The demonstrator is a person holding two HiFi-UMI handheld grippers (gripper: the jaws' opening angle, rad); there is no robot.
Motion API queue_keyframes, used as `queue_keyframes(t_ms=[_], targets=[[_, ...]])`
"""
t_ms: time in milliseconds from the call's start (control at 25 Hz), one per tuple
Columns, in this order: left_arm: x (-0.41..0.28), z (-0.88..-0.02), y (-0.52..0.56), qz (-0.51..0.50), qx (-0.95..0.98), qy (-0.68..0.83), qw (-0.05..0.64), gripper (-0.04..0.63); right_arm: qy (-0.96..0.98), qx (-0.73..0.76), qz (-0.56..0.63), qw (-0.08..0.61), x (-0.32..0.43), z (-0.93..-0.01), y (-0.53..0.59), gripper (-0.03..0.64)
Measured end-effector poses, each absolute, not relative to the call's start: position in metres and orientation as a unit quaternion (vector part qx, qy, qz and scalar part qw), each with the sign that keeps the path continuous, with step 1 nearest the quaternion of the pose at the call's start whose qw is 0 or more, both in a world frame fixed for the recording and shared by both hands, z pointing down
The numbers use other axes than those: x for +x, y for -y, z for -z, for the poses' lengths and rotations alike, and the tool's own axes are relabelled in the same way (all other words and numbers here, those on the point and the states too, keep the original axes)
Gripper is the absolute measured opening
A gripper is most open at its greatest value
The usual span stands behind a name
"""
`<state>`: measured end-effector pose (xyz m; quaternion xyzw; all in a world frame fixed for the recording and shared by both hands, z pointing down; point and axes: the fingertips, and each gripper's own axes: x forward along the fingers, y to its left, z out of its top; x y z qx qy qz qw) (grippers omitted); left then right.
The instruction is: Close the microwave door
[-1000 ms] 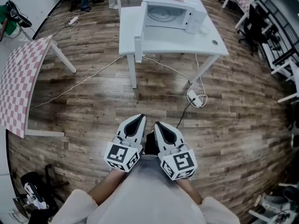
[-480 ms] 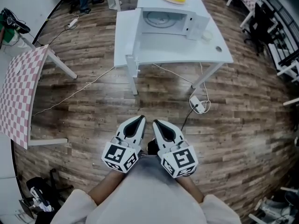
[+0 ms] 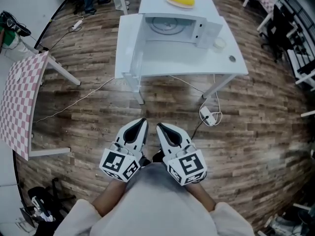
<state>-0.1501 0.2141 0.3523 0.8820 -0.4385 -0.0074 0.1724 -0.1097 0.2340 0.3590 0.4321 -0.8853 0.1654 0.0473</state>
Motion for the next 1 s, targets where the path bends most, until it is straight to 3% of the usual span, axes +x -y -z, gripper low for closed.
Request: queue_keyframes(t_ms=[1000], targets=[[-0.183, -0.353, -0.128, 0.000, 0.849, 0.497, 0.181, 0.018, 0.886, 0.424, -0.182, 0.044, -0.110, -0.354, -0.145, 0.025]])
